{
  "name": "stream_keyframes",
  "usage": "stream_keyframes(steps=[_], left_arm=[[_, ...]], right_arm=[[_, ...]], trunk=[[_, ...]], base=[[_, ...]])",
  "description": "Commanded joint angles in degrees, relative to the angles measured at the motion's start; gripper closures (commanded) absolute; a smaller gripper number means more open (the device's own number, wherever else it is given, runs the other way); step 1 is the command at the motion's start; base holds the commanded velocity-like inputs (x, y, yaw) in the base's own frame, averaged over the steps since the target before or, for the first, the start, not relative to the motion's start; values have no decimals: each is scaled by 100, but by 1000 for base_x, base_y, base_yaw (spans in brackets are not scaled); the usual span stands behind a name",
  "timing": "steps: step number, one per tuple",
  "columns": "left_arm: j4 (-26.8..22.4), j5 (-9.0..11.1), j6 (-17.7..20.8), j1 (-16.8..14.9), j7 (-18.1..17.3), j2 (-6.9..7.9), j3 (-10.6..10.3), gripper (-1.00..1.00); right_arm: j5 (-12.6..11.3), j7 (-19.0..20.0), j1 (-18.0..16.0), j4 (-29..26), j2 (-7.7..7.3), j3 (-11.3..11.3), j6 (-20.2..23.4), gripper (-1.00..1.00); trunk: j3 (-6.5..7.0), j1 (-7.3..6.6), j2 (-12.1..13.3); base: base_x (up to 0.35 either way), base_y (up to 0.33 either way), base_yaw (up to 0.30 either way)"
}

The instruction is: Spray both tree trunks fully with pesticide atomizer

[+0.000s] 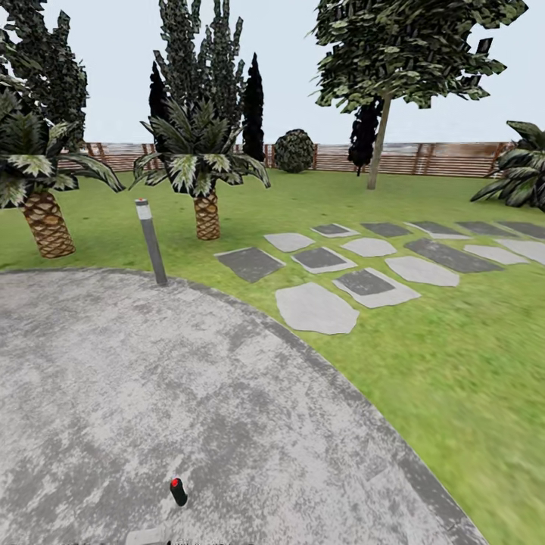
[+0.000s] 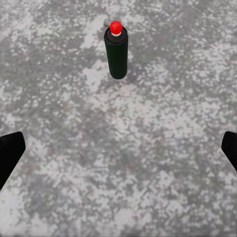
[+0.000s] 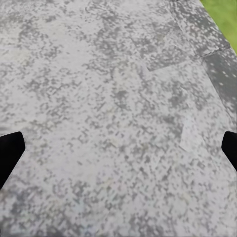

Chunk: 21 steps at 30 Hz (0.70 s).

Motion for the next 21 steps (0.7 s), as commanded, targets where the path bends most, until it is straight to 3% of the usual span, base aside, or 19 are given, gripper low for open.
stream_keyframes(steps=[1, 10, 21], left_arm=[[6, 48, -18, -4, -3, 0, -5, -100], [6, 48, -18, -5, -3, 0, -5, -100], [6, 48, -18, -5, -3, 6, -4, -100]], right_arm=[[35, 4, -2, 2, -1, -1, -15, -100], [35, 4, -1, 10, -1, -2, -23, -100], [35, 4, -2, 9, -1, -3, -24, -100]], trunk=[[-8, -1, -2], [-12, -1, -2], [-12, -1, -2]], base=[[0, 0, 90], [0, 0, 13], [0, 0, 241]])
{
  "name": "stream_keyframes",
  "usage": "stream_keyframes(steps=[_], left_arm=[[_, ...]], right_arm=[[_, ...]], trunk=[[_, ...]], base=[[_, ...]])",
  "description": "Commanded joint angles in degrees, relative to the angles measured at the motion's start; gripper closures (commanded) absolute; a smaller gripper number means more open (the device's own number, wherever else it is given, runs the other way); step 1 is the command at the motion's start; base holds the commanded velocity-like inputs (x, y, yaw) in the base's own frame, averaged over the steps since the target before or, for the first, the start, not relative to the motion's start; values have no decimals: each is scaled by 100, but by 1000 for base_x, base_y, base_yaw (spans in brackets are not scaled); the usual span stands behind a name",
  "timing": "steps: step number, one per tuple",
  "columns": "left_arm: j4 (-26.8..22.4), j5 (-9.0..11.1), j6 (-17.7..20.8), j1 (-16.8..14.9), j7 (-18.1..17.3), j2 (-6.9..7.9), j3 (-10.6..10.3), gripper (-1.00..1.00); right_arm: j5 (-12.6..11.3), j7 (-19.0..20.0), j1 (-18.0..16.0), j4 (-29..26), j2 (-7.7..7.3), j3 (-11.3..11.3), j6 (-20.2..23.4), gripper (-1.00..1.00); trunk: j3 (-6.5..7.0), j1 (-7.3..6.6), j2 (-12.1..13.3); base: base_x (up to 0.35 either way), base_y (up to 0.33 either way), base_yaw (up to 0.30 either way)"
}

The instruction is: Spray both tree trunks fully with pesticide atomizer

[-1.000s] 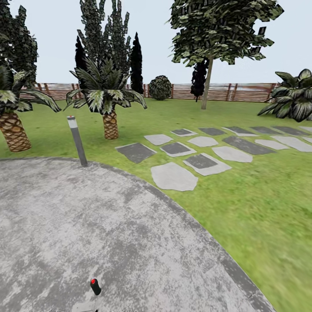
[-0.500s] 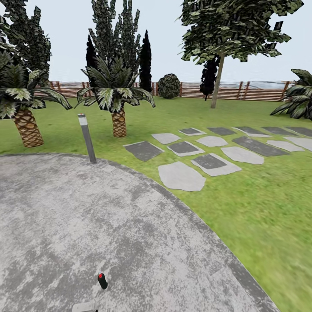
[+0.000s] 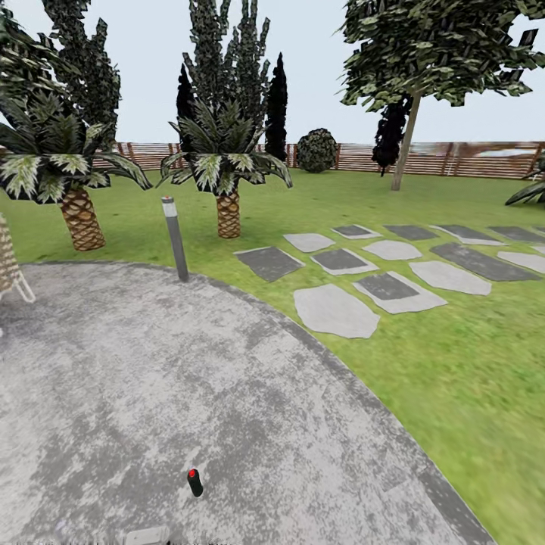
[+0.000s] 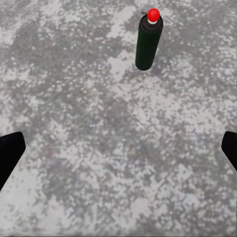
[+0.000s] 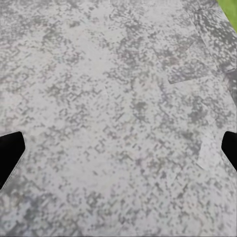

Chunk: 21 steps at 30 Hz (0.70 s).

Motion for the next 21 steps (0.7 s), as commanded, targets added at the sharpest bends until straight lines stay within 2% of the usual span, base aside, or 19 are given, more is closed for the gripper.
stream_keyframes(steps=[1, 6, 11, 21], left_arm=[[6, 48, -18, -4, -3, 1, -5, -100], [6, 48, -18, -4, -3, 1, -5, -100], [6, 48, -18, -4, -3, -1, -5, -100], [6, 48, -18, -4, -3, -4, -6, -100]], right_arm=[[35, 4, -1, 2, -1, -3, -15, -100], [35, 4, -1, 3, -1, -3, -15, -100], [35, 4, -1, 3, -1, -3, -15, -100], [35, 4, -1, 3, -1, -2, -15, -100]], trunk=[[-5, -1, -2], [-5, -1, -2], [-5, -1, -2], [-5, -1, -2]], base=[[0, 0, 273], [24, -8, 274], [174, -110, 233], [227, -192, 37]])
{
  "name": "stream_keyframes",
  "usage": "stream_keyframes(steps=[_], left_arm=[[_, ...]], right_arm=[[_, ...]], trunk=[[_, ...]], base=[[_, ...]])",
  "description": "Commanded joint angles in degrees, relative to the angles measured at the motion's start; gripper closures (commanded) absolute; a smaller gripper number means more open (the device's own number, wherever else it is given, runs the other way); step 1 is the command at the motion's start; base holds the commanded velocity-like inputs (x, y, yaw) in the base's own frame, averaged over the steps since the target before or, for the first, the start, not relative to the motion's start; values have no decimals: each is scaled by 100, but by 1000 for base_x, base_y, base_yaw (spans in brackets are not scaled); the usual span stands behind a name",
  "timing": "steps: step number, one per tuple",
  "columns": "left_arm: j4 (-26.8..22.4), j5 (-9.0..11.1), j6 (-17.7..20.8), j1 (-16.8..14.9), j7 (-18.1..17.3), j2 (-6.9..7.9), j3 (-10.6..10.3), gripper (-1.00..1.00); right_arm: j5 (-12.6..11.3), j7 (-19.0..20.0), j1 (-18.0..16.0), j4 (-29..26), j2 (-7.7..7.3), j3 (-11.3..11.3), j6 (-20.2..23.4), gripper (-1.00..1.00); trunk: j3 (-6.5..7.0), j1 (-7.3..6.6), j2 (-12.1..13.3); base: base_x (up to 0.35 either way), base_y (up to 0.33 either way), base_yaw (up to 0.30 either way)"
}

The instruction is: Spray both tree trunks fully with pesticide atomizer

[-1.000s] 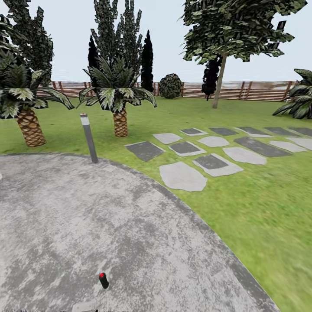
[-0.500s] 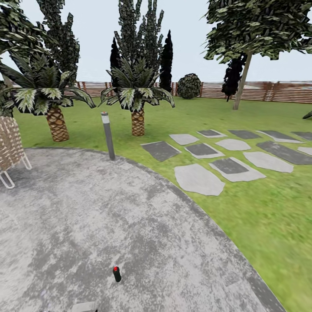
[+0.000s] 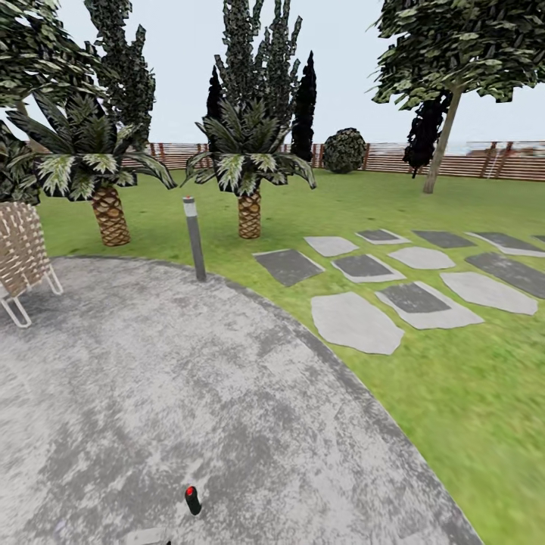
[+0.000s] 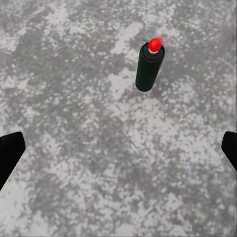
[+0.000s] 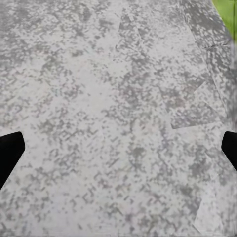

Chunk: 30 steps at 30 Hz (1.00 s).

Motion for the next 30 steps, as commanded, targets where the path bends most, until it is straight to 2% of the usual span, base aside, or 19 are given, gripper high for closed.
stream_keyframes(steps=[1, 14, 30], left_arm=[[4, 48, -18, -3, -3, -1, -3, -100], [4, 48, -18, -3, -3, 0, -3, -100], [4, 48, -18, -3, -3, 4, -3, -100]], right_arm=[[35, 4, -3, 5, -1, -4, -17, -100], [35, 4, -3, 5, -1, -1, -17, -100], [35, 4, -3, 26, -1, 13, -17, -100]], trunk=[[-5, 1, -2], [-5, 1, -2], [-5, 1, -2]], base=[[179, -240, 1], [22, -284, 29], [0, -288, 260]])
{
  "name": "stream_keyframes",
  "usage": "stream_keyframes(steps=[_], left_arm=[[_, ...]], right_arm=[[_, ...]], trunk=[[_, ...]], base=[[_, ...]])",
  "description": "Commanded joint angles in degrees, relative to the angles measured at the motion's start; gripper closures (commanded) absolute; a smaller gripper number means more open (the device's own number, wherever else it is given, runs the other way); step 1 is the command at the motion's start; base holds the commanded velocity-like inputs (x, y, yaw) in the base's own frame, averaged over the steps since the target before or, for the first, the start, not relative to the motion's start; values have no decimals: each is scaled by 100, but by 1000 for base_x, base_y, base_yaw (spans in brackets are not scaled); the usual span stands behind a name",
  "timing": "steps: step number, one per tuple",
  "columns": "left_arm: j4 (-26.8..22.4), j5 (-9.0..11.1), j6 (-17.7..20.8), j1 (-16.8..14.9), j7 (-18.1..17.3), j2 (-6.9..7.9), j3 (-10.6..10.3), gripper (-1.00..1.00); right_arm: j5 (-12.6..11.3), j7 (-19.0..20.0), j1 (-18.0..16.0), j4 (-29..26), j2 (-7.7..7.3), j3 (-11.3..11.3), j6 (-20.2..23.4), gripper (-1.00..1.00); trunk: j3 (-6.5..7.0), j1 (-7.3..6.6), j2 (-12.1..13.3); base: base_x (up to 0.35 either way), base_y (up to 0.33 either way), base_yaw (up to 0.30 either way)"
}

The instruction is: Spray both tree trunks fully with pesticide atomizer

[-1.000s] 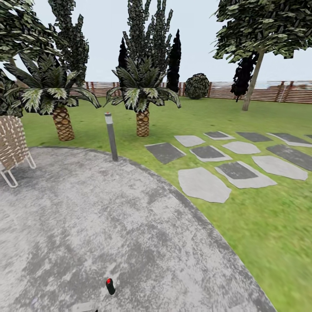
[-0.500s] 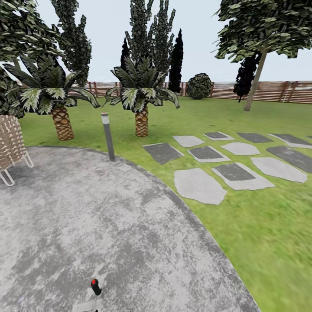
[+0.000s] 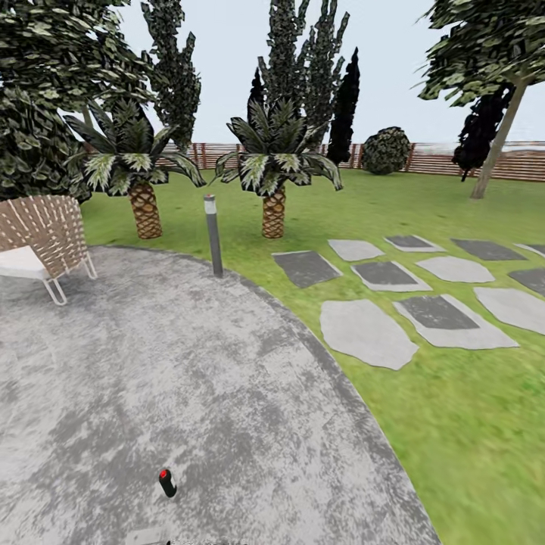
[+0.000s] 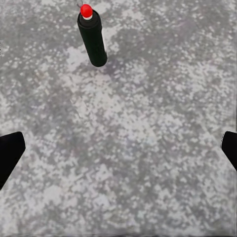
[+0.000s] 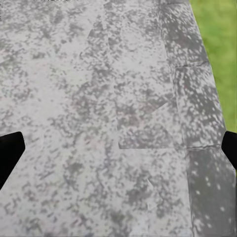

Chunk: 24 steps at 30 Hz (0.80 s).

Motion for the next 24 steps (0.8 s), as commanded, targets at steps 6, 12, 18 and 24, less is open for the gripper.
stream_keyframes(steps=[6, 12, 18, 24], left_arm=[[6, 48, -18, -5, -3, 2, -4, -100], [6, 48, -18, -5, -3, 2, -4, -100], [6, 48, -19, -3, -3, 2, -4, -100], [6, 48, -19, -3, -3, 2, -4, -100]], right_arm=[[35, 4, -2, 1, -1, -1, -16, -100], [35, 4, -2, 1, -1, 6, -16, -100], [35, 4, -2, 1, -1, 7, -16, -100], [35, 4, -2, 1, -1, 15, -14, -100]], trunk=[[-5, -1, -2], [-5, -1, -2], [-5, -1, -2], [-5, -1, -2]], base=[[24, -288, 276], [136, -287, 276], [184, -284, 276], [187, -283, 276]])
